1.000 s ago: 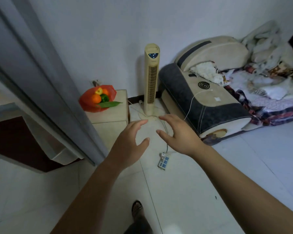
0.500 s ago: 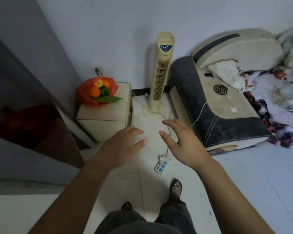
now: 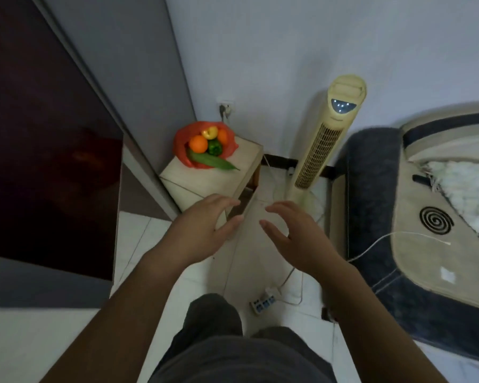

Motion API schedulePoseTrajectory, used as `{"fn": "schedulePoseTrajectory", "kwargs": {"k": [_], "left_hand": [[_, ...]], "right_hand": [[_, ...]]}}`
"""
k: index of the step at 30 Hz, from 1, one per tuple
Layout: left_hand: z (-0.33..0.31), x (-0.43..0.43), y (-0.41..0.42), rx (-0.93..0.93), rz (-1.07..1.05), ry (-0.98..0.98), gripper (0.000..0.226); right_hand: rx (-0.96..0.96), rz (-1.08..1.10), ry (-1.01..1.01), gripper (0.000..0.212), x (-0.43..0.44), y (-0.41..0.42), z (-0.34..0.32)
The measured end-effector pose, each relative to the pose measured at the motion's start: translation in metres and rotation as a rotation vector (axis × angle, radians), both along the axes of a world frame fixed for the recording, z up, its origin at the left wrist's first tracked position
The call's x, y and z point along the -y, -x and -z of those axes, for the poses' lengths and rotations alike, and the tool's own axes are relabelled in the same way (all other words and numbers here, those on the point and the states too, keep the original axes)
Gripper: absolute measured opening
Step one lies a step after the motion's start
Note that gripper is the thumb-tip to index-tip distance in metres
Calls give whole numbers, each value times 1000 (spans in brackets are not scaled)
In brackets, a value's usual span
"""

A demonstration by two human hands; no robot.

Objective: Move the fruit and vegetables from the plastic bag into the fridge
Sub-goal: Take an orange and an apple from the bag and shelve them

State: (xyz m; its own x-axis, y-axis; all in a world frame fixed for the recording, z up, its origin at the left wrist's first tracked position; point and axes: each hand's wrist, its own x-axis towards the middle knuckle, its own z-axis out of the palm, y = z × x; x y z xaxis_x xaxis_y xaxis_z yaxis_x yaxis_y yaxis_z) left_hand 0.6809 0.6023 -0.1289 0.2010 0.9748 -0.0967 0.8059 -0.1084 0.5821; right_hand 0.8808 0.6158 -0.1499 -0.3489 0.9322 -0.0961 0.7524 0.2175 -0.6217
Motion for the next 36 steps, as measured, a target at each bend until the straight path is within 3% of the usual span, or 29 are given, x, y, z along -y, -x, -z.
{"fn": "schedulePoseTrajectory", "kwargs": {"k": [8, 13, 18, 22, 28, 36], "left_hand": [[20, -63, 33, -18, -171, 51, 41], [46, -159, 54, 19, -91, 154, 43], [52, -250, 79, -74, 52, 198, 43], [64, -307, 118, -36, 15, 256, 40], [92, -327, 153, -47, -60, 367, 43], [132, -355, 180, -104, -208, 370, 34]], "right_hand": [[13, -148, -28, 36, -93, 25, 3], [109, -141, -9, 37, -172, 47, 14], [187, -127, 77, 40, -234, 74, 29], [225, -169, 101, 45, -285, 104, 53], [281, -301, 138, 48, -347, 146, 86], [313, -566, 203, 53, -418, 178, 132]]}}
